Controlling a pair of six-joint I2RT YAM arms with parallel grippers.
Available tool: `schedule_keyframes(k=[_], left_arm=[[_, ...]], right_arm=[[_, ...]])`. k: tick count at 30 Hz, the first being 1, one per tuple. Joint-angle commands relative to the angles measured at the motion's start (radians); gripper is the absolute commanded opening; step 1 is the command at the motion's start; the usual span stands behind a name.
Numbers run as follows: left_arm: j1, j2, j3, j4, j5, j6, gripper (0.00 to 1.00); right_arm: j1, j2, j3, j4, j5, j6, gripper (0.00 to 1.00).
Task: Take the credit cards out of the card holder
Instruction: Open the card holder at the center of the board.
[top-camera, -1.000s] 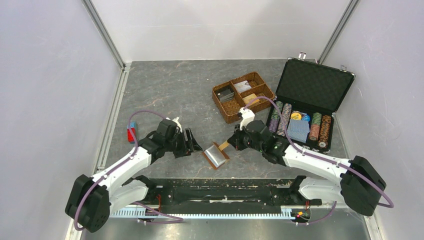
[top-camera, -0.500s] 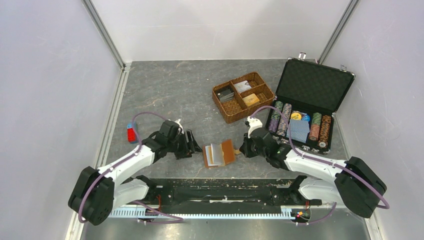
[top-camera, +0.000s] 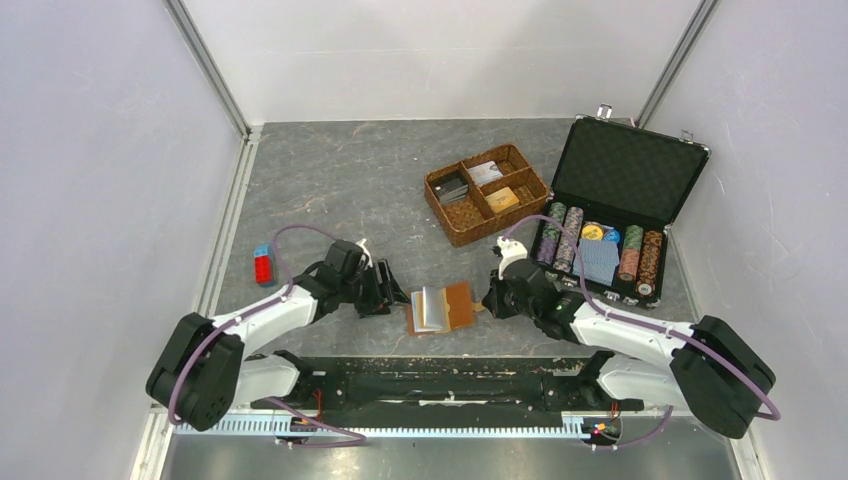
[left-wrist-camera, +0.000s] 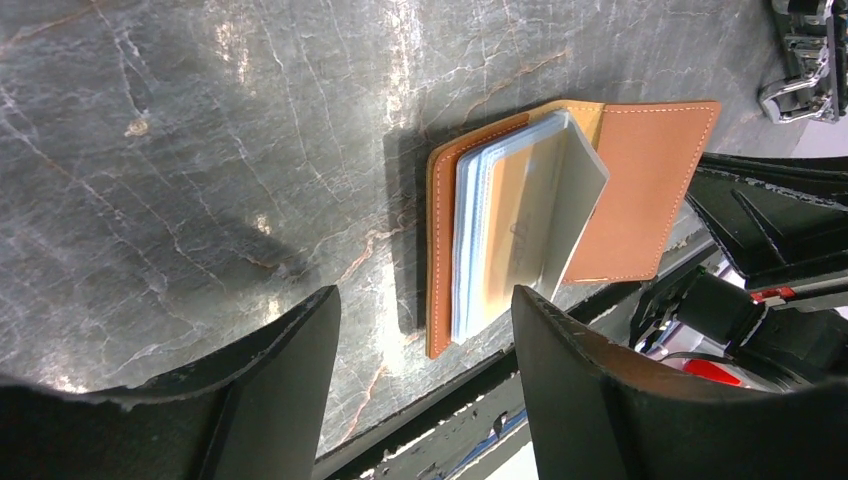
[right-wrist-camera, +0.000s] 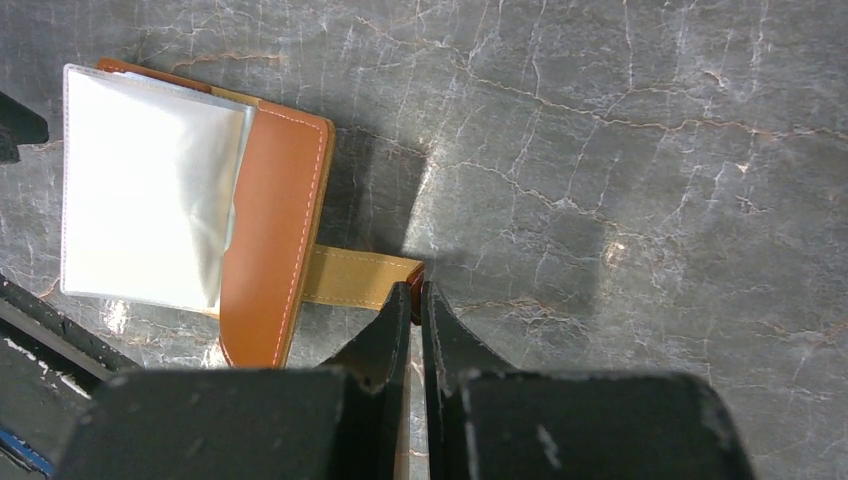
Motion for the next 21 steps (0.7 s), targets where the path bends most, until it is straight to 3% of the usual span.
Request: schedule_keyframes(k=[1, 21], left_arm=[[-0.001, 0.033, -0.013, 0.095, 0.039, -0.028, 0.70], [-0.007, 0.166, -0.032, 0.237, 0.091, -0.057, 0.68]], right_arm=[[-0.003, -0.013, -0.021, 0.026, 0.000, 0.017, 0.00], [-0.004, -0.006, -0.067, 0.035, 0.017, 0.030, 0.00]])
